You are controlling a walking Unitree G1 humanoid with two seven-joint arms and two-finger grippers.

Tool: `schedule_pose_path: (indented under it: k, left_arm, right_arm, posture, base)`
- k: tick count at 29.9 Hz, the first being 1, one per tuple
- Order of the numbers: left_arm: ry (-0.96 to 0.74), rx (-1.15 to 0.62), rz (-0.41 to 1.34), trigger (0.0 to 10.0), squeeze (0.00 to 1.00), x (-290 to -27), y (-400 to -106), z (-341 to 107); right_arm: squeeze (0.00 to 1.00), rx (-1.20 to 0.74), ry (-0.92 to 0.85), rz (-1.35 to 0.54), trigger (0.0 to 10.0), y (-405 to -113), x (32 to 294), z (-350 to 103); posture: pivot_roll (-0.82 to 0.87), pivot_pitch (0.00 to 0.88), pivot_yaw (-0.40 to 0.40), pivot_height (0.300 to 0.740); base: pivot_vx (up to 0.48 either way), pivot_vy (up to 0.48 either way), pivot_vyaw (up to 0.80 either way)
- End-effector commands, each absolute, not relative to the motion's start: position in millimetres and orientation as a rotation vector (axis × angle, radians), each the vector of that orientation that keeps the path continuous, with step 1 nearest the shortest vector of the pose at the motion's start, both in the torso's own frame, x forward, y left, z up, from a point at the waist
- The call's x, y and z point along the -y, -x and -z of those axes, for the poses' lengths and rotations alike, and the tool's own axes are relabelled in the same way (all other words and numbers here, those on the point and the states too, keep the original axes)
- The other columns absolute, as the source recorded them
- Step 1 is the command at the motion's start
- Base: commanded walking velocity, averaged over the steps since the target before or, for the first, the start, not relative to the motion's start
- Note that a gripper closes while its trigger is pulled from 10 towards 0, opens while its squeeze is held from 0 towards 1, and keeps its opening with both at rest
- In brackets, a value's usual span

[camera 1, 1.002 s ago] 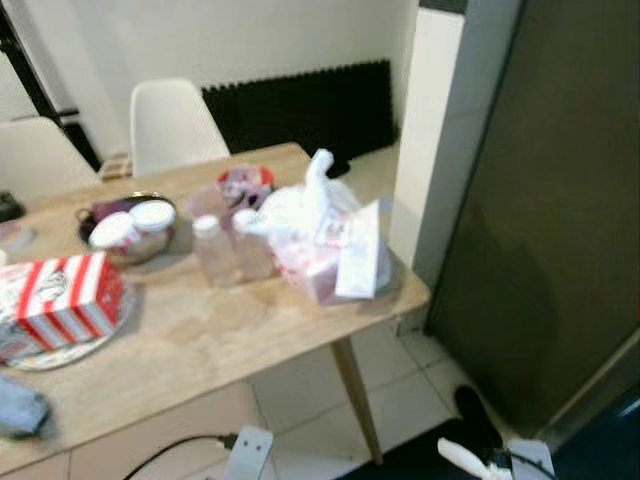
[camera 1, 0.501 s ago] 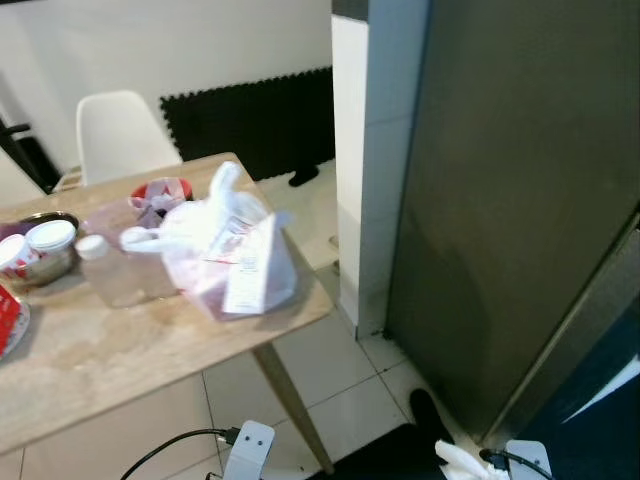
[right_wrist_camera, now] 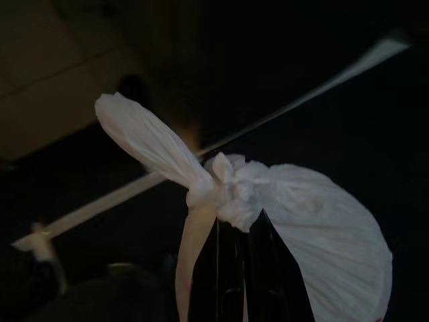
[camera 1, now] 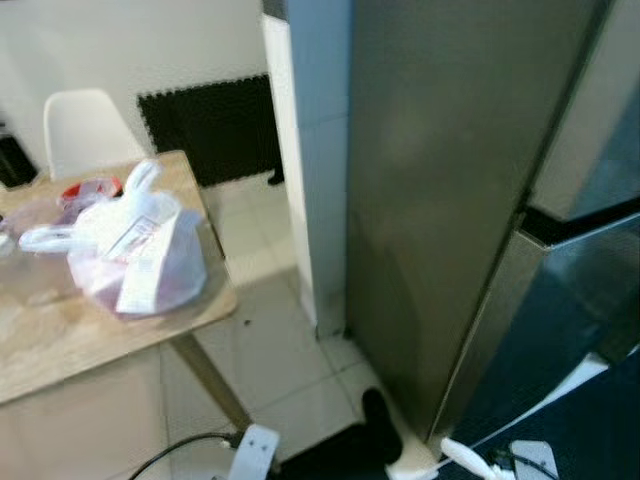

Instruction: Restocking fridge

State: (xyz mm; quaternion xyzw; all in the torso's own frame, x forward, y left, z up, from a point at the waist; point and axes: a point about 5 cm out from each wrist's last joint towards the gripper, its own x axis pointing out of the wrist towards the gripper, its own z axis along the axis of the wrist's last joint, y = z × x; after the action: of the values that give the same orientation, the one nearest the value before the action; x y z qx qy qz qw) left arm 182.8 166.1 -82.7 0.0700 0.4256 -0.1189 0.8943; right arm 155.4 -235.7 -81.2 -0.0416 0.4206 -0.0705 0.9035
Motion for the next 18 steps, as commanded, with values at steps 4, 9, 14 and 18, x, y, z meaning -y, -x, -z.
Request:
schedule_pose_path:
  k: [4,9,14,18]
  left_arm:
    - [-0.148,-0.888,0.24,10.0,0.0,-168.2,-182.0,83.0]
    - [-0.15,-0.889,0.24,10.0,0.0,-168.5,-182.0,83.0]
    - [-0.136,-0.884,0.214,10.0,0.0,-171.4,-183.0,82.3]
    - [-0.136,-0.883,0.211,10.0,0.0,-172.9,-183.2,82.0]
  right_arm:
    - [0.0,-0.862,0.075,0.138,10.0,-156.4,229.7,81.9]
    - [0.0,-0.862,0.075,0.138,10.0,-156.0,229.1,82.2]
    - [0.0,-0.866,0.077,0.134,10.0,-155.6,227.6,82.9]
    - [0.0,-0.866,0.077,0.133,10.0,-155.7,227.1,83.1]
  posture:
    - [-0.1,0.051,0.028,0.726]
    - [-0.1,0.053,0.032,0.726]
    - [-0.1,0.049,0.033,0.726]
    - [-0.1,0.049,0.035,0.726]
  base:
    - [0.0,-0.48,0.0]
    - [0.0,-0.48,0.0]
    - [0.0,0.0,0.0]
    - [0.0,0.0,0.0]
